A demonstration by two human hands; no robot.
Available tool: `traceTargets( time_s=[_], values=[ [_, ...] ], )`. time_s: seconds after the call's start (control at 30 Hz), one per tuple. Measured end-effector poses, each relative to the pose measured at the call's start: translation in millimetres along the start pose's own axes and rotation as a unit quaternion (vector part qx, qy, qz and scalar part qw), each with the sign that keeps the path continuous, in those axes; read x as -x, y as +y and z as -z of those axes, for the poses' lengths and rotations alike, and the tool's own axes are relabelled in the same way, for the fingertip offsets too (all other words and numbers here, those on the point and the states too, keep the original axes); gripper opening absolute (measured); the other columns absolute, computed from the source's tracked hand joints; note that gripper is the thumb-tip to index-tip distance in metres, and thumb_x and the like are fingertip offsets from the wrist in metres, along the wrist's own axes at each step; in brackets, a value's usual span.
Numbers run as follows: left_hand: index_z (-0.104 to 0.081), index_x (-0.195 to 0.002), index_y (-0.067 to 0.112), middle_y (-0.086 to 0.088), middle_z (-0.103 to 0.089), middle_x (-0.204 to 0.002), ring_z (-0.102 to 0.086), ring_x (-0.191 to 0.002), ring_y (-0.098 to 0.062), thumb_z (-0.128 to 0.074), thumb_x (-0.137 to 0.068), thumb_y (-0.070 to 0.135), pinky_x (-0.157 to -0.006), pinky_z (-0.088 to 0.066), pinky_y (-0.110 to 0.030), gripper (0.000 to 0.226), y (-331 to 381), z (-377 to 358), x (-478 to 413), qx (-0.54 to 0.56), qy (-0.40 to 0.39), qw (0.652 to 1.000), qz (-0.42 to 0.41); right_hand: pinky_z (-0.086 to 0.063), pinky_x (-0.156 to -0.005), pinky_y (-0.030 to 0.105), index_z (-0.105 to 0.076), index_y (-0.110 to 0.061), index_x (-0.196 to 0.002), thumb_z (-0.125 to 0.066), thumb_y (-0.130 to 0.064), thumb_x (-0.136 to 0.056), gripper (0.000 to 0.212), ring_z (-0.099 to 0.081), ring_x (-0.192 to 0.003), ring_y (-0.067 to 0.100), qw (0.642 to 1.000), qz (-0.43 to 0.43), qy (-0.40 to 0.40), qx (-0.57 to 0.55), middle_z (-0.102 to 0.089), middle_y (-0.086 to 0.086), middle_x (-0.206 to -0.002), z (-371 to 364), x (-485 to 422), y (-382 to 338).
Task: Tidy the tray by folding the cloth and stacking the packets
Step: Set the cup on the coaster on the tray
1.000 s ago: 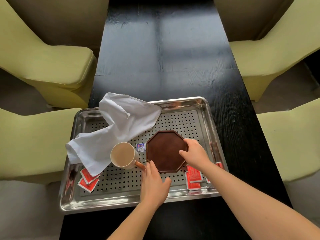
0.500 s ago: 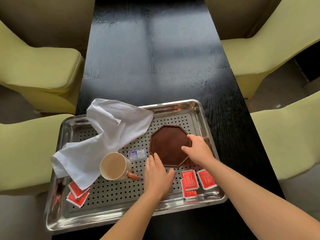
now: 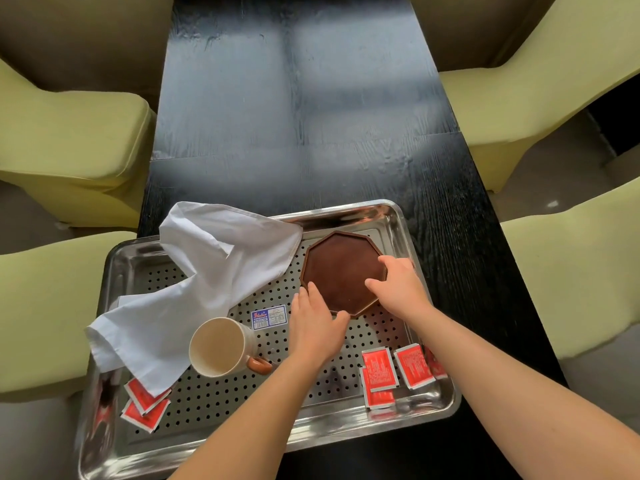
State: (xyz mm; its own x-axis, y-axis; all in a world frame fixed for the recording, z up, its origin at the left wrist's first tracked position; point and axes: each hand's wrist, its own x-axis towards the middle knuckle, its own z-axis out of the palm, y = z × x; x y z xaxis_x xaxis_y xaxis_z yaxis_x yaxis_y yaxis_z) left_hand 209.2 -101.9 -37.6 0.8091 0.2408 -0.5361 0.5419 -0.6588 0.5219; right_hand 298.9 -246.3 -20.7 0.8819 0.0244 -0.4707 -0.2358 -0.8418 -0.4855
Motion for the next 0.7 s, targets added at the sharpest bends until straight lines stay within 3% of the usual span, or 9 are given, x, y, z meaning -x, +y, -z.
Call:
traceTargets(
  time_s=[0.3, 0.47, 0.7],
  values=[
    [-0.006, -0.158, 0.013, -0.014, -0.009, -0.166, -0.004, -0.152, -0.03, -0.048, -0.091, 0.038, -0.122, -0.014, -0.046, 0.083, 2.5, 3.0, -10.5, 0.008, 0.007, 1.0, 0.0, -0.044, -0.09, 0.03, -0.045, -0.019, -0.146, -0.067, -0.029, -0.09, 0.061, -0.056, -0.118, 0.021, 1.0, 0.01, 0.012, -0.018, -0.042, 0.006, -0.148, 0.9, -4.9, 3.3],
    [-0.006, -0.158, 0.015, -0.012, -0.009, -0.166, -0.001, -0.153, -0.031, -0.049, -0.093, 0.039, -0.124, -0.011, -0.047, 0.082, -2.0, 2.9, -10.0, -0.017, 0.011, 1.0, -0.003, -0.046, -0.103, 0.039, -0.047, -0.018, -0.144, -0.068, -0.026, -0.09, 0.059, -0.053, -0.126, 0.024, 1.0, 0.02, 0.011, -0.02, -0.045, 0.006, -0.148, 2.3, -1.5, 2.7],
    [-0.005, -0.159, 0.019, -0.009, -0.007, -0.167, -0.001, -0.153, -0.03, -0.05, -0.092, 0.039, -0.122, -0.015, -0.051, 0.083, 0.3, 5.7, -12.4, -0.021, 0.001, 1.0, 0.006, -0.047, -0.104, 0.041, -0.047, -0.019, -0.145, -0.068, -0.025, -0.09, 0.058, -0.053, -0.129, 0.025, 0.999, 0.013, 0.012, -0.031, -0.047, 0.006, -0.148, 4.2, 1.5, 0.6]
  ],
)
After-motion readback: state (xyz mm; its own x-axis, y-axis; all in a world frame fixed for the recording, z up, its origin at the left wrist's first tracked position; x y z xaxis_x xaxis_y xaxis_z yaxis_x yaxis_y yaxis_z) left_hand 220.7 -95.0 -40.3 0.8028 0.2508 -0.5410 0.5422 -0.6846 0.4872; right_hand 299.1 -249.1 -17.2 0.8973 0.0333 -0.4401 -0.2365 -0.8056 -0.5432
